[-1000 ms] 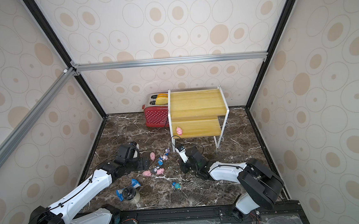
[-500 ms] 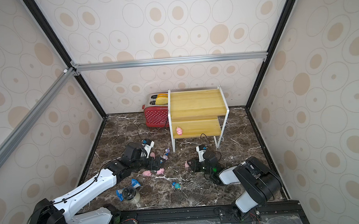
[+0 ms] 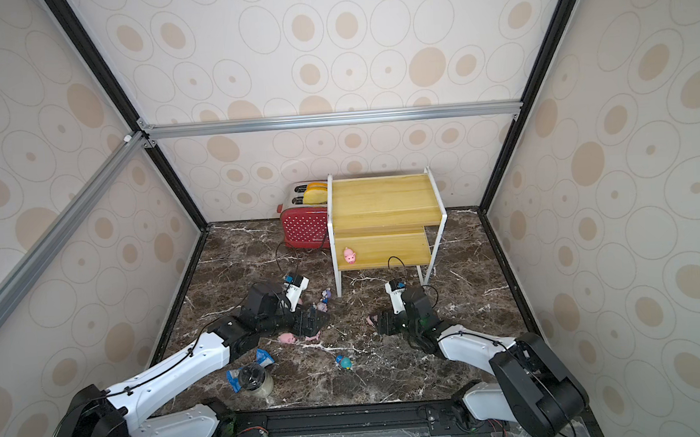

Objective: Organize plastic toys on shelves
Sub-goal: Pick up the plastic toy at the center of the board.

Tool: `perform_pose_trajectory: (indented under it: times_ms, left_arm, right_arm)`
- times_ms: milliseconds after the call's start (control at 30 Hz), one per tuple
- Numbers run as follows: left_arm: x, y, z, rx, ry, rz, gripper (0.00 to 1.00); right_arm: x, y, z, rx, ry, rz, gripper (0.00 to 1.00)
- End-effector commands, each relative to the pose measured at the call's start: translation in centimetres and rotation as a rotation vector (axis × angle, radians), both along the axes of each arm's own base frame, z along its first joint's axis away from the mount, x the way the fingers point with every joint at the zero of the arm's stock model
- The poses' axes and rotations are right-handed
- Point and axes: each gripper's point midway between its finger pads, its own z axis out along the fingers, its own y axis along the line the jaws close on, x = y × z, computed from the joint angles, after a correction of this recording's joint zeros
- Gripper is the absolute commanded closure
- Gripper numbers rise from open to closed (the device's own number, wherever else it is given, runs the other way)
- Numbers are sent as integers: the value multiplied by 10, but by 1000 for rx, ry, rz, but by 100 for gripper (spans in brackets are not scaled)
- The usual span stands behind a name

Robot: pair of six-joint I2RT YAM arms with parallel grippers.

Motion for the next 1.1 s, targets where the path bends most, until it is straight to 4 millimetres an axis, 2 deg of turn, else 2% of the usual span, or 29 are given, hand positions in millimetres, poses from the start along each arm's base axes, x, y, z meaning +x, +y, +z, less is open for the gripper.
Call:
perform_pose_trajectory:
  times_ms: [0, 133, 300, 367, 633, 700, 933, 1067]
  left_arm:
    - [1, -12, 9, -21, -70, -58, 1]
    - [-1, -18, 13, -48, -84, -82, 1]
    - [-7, -26, 15, -63, -121, -137, 1]
    - [-9, -25, 16, -62, -139, -149, 1]
    - [-9, -22, 15, -47, -155, -145, 1]
    - [-8, -22, 14, -46, -149, -141, 1]
    - [-5, -18, 12, -33, -160, -111, 1]
    - [-4, -18, 10, -29, -144, -104, 1]
  right_arm:
    - [-5, 0, -9, -87, -15, 105, 30]
    - [2, 7, -18, -86, -26, 180, 30]
    - [-6, 22, -32, -43, -6, 300, 30]
    - [-12, 20, -41, -44, 14, 306, 30]
    - [-45, 8, -46, -27, 16, 293, 29]
    - [-47, 7, -47, -58, -13, 304, 30]
    - [-10, -7, -47, -235, -243, 170, 31]
    - [3, -2, -44, -283, -324, 137, 35]
